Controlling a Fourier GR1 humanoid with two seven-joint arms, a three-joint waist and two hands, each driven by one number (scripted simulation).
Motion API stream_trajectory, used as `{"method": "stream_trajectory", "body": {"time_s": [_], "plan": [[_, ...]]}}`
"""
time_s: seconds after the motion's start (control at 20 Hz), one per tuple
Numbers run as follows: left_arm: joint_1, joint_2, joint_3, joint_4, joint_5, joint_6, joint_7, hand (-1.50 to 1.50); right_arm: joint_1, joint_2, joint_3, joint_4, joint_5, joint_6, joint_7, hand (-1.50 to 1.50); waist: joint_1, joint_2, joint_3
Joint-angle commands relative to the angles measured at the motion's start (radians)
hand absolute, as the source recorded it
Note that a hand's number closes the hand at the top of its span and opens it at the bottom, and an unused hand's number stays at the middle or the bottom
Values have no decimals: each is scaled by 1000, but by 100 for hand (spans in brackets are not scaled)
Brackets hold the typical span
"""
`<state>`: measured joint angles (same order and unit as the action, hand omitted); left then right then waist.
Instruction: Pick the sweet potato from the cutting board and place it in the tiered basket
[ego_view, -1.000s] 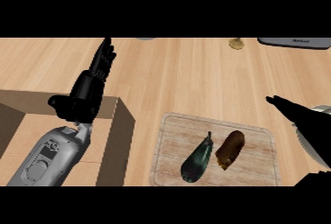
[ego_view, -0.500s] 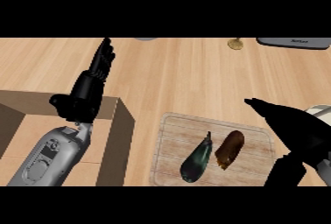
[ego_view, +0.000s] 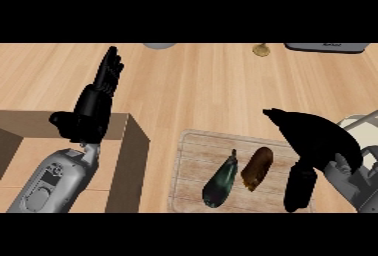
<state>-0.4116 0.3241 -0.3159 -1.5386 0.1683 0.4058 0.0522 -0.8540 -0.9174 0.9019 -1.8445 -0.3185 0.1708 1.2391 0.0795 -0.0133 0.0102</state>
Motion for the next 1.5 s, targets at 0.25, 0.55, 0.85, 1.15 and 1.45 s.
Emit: {"method": "stream_trajectory", "body": {"time_s": [0.25, 0.55, 0.85, 1.15, 1.45], "plan": [[95, -1, -16, 66, -10, 3, 1, 0, -190, 119, 122, 133, -52, 99, 248, -150, -25, 18, -19], [138, -22, -44, 13, -22, 19, 16, 0, -268, 217, 221, 177, -52, 97, 230, -150, -37, 7, -16], [168, -5, -21, 23, -22, 9, -14, 0, -309, 198, 284, 258, -50, 91, 190, -150, -63, 8, -15], [172, 6, 0, 9, -5, -5, 4, 0, -334, 229, 333, 329, -44, 41, 188, -150, -73, 8, -14], [207, -19, 3, 22, -15, 4, -38, 0, -334, 242, 343, 354, -88, 20, 156, -150, -84, 10, -14]]}}
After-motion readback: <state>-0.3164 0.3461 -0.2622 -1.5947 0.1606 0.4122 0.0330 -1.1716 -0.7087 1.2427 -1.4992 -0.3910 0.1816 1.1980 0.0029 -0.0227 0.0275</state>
